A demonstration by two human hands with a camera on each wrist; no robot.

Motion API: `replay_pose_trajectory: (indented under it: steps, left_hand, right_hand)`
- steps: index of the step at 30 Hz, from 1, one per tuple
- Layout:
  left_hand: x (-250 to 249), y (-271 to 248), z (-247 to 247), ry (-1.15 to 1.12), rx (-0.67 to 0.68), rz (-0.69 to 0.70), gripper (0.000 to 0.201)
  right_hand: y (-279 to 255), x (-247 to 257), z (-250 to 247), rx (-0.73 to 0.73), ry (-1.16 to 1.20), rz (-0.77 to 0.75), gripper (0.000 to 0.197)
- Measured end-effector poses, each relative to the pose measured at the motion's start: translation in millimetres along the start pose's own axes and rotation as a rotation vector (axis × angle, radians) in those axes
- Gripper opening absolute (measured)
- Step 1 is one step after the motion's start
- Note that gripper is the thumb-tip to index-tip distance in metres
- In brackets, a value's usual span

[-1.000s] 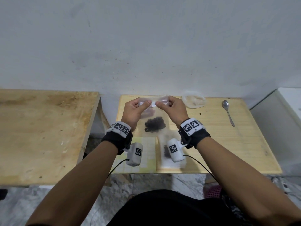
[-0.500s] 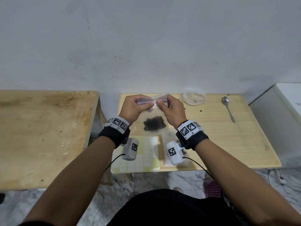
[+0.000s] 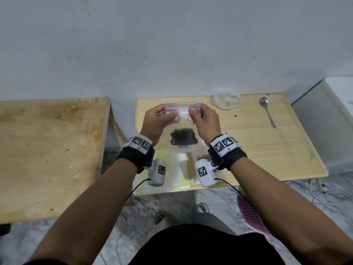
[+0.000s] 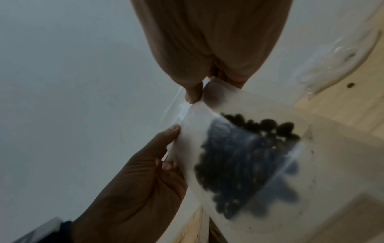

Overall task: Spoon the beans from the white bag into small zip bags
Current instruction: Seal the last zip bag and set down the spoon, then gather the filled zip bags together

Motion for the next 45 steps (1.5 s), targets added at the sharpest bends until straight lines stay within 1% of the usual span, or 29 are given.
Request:
replay_pose_trajectory:
  steps: [2, 4, 6, 7, 9, 12, 14, 16, 17, 19, 21, 23, 24, 26, 30, 32, 35, 39, 41, 45]
  left_hand:
    - [8.3, -2.3, 1.4, 0.055, -0.002, -0.013, 0.028]
    - [19.7, -7.9, 3.6, 0.209, 0.028, -0.015, 0.023]
    - [37.3, -13.5, 3.7, 0.312, 0.067, -0.054, 0.023]
    - [44.3, -16.1, 2.2, 0.337, 0.064, -0.072, 0.023]
    - [54.9, -18.2, -3.3, 0.362, 0.010, -0.092, 0.021]
    - [65.1, -16.0, -14.7, 0.402, -0.094, -0.086, 0.017]
    - [72.0, -10.8, -27.5, 0.427, -0.170, -0.082, 0.015]
    - [76.8, -3.9, -45.5, 0.444, -0.270, -0.081, 0.012]
    - [77.9, 1.2, -54.7, 0.453, -0.319, -0.077, 0.012]
    - [79.3, 15.7, -71.4, 0.485, -0.390, -0.069, 0.015]
    - [82.2, 36.2, -84.4, 0.531, -0.417, -0.080, 0.018]
    - [86.8, 58.3, -94.8, 0.571, -0.426, -0.111, 0.020]
    - [88.8, 68.8, -99.1, 0.587, -0.429, -0.132, 0.021]
    - [91.2, 89.5, -107.2, 0.637, -0.423, -0.162, 0.022]
    - [97.1, 123.0, -118.7, 0.749, -0.379, -0.169, 0.022]
    - [95.2, 132.3, -117.3, 0.811, -0.346, -0.169, 0.024]
    - [92.2, 142.8, -112.0, 0.862, -0.317, -0.171, 0.030]
    - [92.1, 152.1, -105.9, 0.916, -0.313, -0.149, 0.028]
    - [91.4, 152.9, -104.0, 0.952, -0.322, -0.148, 0.027]
    - [86.9, 153.7, -98.8, 1.031, -0.338, -0.146, 0.031]
  right_hand:
    - [3.4, -10.8, -1.6, -0.012, 0.039, 0.053, 0.021]
    - [7.6, -20.9, -5.1, -0.041, 0.074, 0.109, 0.021]
    - [13.6, -31.5, -6.7, -0.059, 0.084, 0.155, 0.023]
    - [16.3, -37.4, -6.0, -0.056, 0.071, 0.168, 0.024]
    - [20.0, -46.2, -3.8, -0.032, 0.033, 0.170, 0.027]
    - [22.1, -62.4, 2.1, 0.069, -0.048, 0.188, 0.033]
    - [18.8, -75.1, 2.6, 0.148, -0.117, 0.182, 0.029]
    - [10.4, -93.8, -2.0, 0.201, -0.244, 0.145, 0.028]
    - [4.5, -105.8, -4.9, 0.221, -0.325, 0.130, 0.033]
    - [-10.1, -130.2, -15.1, 0.253, -0.508, 0.154, 0.053]
    - [-22.1, -147.7, -25.3, 0.266, -0.665, 0.200, 0.074]
    - [-33.3, -161.0, -28.1, 0.291, -0.734, 0.259, 0.084]
    - [-38.4, -166.0, -27.3, 0.302, -0.740, 0.291, 0.084]
    - [-44.9, -171.2, -24.4, 0.291, -0.716, 0.337, 0.079]
    - [-45.8, -169.6, -24.6, 0.172, -0.650, 0.387, 0.065]
    - [-43.0, -168.7, -26.8, 0.112, -0.617, 0.411, 0.057]
    - [-39.7, -169.6, -31.9, 0.067, -0.605, 0.447, 0.045]
    - [-40.8, -167.9, -37.0, 0.031, -0.539, 0.467, 0.022]
    - [-42.0, -167.3, -40.1, 0.006, -0.496, 0.483, 0.017]
    - [-42.9, -165.2, -43.0, 0.009, -0.466, 0.475, 0.015]
Point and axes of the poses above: each hand's wrist, its own y-axis towards the middle knuckle, its own z-axis out of the palm, x = y × z, the point moved 9 cm from there along y, towards the middle knuckle, and after that the axes turned 12 degrees about -x, right-handed, at the moved point
